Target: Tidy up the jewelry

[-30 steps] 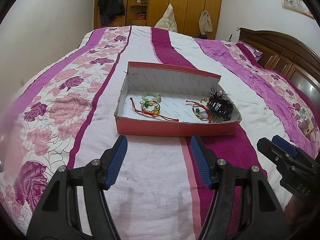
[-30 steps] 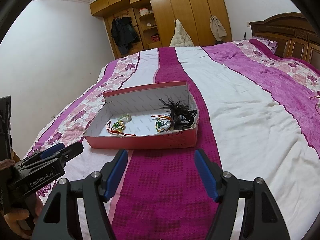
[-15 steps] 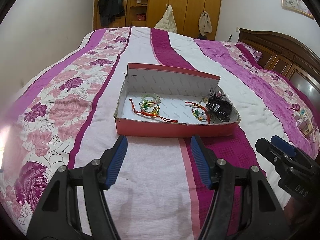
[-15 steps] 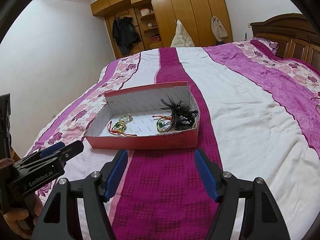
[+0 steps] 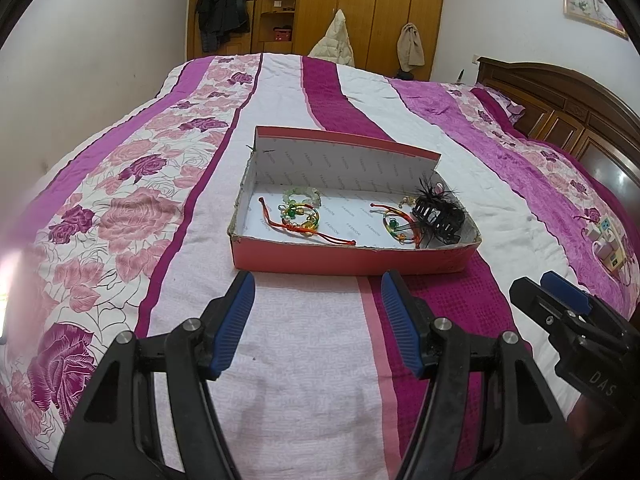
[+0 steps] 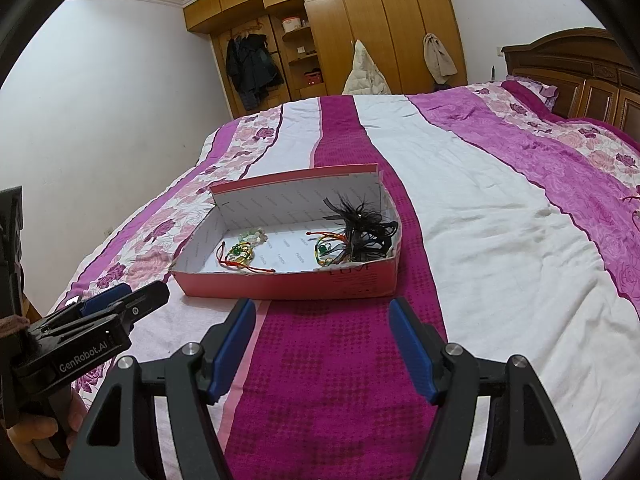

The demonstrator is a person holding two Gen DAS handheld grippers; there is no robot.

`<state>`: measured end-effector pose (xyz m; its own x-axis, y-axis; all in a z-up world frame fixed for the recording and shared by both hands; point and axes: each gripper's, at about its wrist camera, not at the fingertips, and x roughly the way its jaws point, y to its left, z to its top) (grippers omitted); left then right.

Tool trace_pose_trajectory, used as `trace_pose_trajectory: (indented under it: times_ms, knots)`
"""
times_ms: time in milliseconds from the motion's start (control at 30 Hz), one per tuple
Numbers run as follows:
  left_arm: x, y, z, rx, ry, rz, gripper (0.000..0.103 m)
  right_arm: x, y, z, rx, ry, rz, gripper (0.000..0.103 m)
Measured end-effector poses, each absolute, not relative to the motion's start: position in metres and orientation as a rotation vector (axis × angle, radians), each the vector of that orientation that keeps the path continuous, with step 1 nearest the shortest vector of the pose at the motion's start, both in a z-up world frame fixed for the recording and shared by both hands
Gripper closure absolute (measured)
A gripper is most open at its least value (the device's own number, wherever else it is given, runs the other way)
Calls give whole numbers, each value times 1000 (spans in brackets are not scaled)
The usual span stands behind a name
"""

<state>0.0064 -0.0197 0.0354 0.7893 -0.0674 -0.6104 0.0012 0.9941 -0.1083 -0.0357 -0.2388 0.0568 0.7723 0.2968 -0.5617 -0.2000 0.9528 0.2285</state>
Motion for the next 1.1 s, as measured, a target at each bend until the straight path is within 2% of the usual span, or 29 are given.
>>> trace_pose_trajectory:
  times_ms: [1100]
  knots:
    - [7, -17, 36, -107, 660, -32, 45, -34, -237, 62, 151, 632, 279, 31]
